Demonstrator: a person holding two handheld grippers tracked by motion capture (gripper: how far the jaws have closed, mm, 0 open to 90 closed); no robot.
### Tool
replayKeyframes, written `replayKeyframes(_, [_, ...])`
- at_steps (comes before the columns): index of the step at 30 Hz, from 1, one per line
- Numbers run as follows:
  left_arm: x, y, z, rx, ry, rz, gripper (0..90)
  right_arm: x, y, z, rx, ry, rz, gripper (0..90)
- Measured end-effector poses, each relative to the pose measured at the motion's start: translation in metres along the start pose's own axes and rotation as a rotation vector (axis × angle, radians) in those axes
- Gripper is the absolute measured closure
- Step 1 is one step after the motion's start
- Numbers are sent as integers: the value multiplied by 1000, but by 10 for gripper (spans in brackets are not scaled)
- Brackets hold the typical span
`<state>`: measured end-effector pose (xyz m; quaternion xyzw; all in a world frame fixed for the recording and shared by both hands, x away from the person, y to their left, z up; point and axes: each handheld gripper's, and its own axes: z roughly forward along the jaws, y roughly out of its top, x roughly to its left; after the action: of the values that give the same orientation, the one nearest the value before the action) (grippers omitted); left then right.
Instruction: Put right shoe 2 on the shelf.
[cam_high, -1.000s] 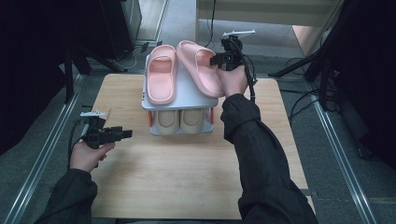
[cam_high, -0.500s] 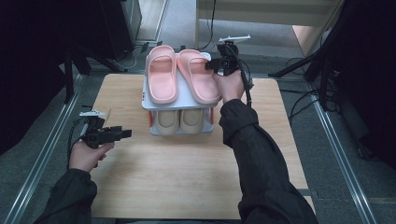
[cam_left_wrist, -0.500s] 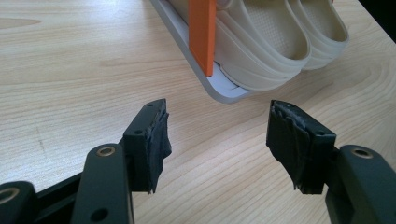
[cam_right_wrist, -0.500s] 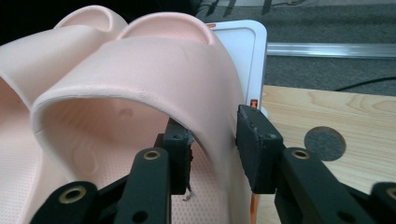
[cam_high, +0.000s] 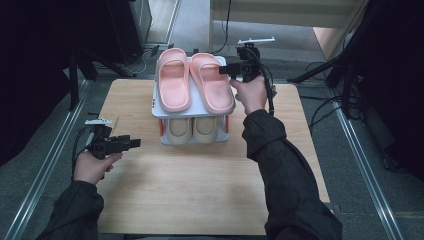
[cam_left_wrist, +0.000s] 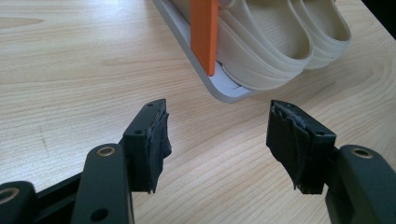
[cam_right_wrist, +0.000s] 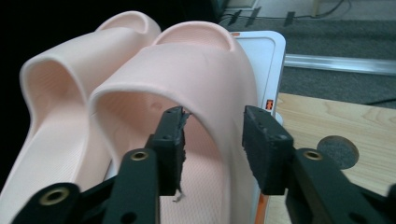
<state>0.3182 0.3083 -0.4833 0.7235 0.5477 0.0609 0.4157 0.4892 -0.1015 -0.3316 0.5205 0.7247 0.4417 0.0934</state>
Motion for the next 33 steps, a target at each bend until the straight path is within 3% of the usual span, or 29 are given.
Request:
replayKeyframes(3, [0,0,0,-2,2,0,388,-3,-2,-11,-8,25,-12,745])
replayKeyframes(7, [-1,0,1,2,4,-2,388,-10,-8,-21,-10,7,-56,846])
replayKeyframes(11, [-1,0,1,5,5,3,388,-18,-21,-16,15,0,-76,853])
replayKeyframes(15, [-1,0,2,7,2,0,388,-18,-26,-11,28,9,-84,854])
replayKeyframes(19, [0,1,2,10,1,0,388,-15,-28,-10,19,6,-84,856])
replayKeyframes(33, [-2,3,6,17,-5,7,387,1,-36,-6,-1,65,-91,856])
